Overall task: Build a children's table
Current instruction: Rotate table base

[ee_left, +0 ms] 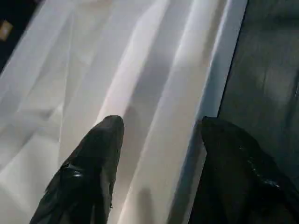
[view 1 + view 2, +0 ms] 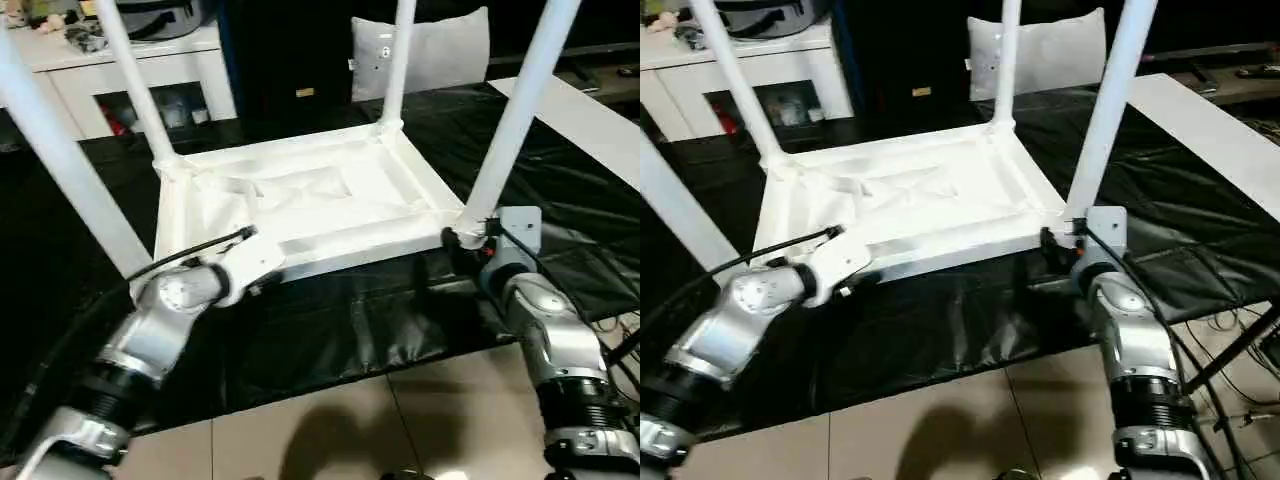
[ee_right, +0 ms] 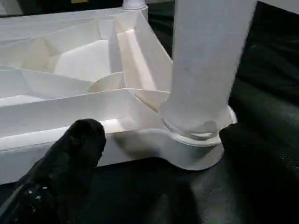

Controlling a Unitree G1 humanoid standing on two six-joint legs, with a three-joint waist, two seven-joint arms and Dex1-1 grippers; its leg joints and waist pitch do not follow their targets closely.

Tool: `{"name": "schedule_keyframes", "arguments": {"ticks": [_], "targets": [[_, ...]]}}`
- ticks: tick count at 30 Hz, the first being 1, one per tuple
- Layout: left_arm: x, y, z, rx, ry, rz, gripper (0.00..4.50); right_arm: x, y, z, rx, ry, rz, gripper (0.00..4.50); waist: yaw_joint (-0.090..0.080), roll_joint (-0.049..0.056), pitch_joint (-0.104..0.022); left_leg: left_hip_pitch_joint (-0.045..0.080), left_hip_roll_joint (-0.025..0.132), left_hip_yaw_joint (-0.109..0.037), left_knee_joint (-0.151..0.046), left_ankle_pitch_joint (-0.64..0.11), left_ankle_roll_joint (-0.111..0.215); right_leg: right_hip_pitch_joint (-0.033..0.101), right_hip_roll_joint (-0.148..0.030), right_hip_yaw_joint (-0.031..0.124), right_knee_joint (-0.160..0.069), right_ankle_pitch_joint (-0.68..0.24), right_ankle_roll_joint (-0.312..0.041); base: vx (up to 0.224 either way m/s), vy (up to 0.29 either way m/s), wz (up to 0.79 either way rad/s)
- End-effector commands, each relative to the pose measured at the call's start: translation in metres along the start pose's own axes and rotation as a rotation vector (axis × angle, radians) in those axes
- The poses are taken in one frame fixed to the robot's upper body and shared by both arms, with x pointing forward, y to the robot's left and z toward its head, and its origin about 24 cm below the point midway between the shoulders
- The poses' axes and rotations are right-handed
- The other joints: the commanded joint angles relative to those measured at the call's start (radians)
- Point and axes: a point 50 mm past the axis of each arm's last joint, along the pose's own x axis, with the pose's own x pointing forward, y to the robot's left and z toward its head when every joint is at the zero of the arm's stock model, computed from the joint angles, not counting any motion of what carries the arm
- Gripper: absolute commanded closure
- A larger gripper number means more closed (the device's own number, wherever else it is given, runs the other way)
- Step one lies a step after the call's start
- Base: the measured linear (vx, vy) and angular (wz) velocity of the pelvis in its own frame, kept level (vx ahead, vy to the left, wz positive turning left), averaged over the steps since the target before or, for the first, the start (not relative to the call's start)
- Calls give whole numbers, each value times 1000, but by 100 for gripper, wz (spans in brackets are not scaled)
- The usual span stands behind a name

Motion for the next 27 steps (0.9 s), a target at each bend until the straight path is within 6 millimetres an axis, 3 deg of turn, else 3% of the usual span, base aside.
{"name": "schedule_keyframes", "arguments": {"ticks": [1,6,9,13,16,22,25,27], "targets": [[-5,2,1,-98,-35,41,156,0,8,6,6,-24,55,0,-1,-16,-61,-6,40,-19,-73,-240,51,52,-53,45,-83,-457,-110,0,0,0],[-11,-13,7,-287,-156,66,156,-3,17,9,-34,-61,103,0,-3,-17,-64,-12,43,-15,-68,-195,73,50,-52,47,-77,-399,-135,0,0,0],[-19,-23,8,-417,-228,98,156,-7,29,11,-20,-104,170,0,-3,-21,-62,-16,45,-14,-68,-201,82,51,-53,47,-79,-413,-131,0,0,0],[-26,-29,5,-457,-247,135,156,-10,39,13,-16,-136,236,0,-4,-18,-57,-13,45,-16,-72,-233,82,45,-46,44,-88,-469,-100,0,0,0],[-43,-31,-1,-498,-302,275,156,-18,53,9,2,-145,334,0,-7,-20,-53,-14,46,-18,-74,-266,74,42,-46,44,-97,-528,-65,0,0,0],[-60,-39,-15,-515,-253,355,156,-26,62,-1,-20,-124,393,0,-8,-28,-48,-13,49,-21,-80,-292,59,37,-42,47,-100,-537,-53,0,0,0],[-66,-38,-19,-528,-253,414,156,-29,65,-6,-25,-105,411,0,-8,-25,-49,-12,48,-21,-80,-292,56,37,-42,49,-101,-530,-49,0,0,0],[-70,-37,-19,-527,-265,447,121,-30,67,-8,-23,-98,419,0,-5,-29,-50,-12,49,-22,-82,-288,54,39,-43,50,-99,-514,-53,0,0,0]]}}
